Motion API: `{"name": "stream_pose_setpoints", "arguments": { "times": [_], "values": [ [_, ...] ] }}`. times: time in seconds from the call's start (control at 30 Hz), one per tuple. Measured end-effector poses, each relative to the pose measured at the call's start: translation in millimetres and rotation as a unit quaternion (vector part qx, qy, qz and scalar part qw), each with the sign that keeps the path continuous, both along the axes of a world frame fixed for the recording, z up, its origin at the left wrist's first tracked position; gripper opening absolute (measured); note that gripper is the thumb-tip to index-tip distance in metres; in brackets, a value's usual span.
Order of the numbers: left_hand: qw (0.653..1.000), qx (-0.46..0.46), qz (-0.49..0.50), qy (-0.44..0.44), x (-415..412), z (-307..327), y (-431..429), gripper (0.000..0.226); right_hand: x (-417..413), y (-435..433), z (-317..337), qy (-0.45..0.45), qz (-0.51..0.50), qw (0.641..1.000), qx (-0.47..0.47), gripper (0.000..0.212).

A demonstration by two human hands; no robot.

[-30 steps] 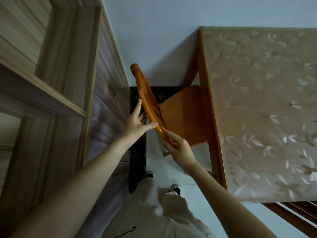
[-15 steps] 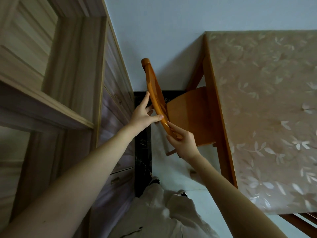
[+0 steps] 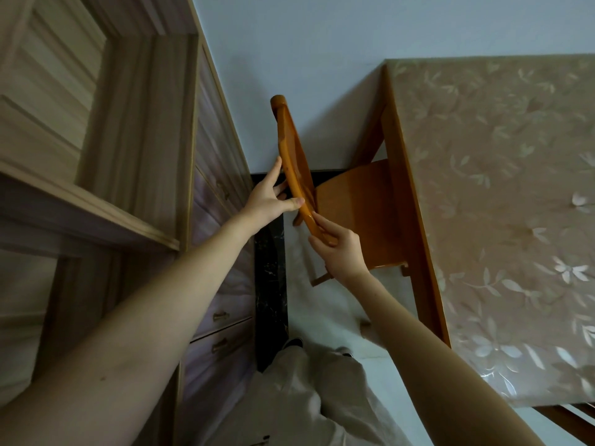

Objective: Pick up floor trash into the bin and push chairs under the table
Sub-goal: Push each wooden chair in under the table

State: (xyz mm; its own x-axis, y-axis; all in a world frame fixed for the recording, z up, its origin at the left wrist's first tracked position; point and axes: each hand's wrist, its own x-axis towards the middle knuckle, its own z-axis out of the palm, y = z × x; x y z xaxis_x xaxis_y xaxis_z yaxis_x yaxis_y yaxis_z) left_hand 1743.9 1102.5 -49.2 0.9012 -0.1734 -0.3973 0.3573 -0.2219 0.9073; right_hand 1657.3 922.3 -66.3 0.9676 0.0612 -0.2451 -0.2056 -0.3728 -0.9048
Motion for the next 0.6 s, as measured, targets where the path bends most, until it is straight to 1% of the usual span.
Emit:
{"name": "stream_pose_setpoints", "arguments": {
  "times": [0.2,0.43,0.6],
  "values": [
    [0.998,0.023,0.037,-0.034,-16.9,0.6,-7.1,0.095,-4.1,-1.9,1.0,0.002,-0.006,1.0,0.027,0.05],
    [0.995,0.003,0.095,-0.04,-45.9,-2.3,-33.6,0.092,-25.4,-24.5,-1.4,0.036,0.071,0.994,0.072,0.071],
    [0.995,0.014,0.094,-0.031,-44.2,-5.1,-35.2,0.09,-17.4,-30.7,-3.7,0.042,0.102,0.992,0.066,0.076]
  ]
}}
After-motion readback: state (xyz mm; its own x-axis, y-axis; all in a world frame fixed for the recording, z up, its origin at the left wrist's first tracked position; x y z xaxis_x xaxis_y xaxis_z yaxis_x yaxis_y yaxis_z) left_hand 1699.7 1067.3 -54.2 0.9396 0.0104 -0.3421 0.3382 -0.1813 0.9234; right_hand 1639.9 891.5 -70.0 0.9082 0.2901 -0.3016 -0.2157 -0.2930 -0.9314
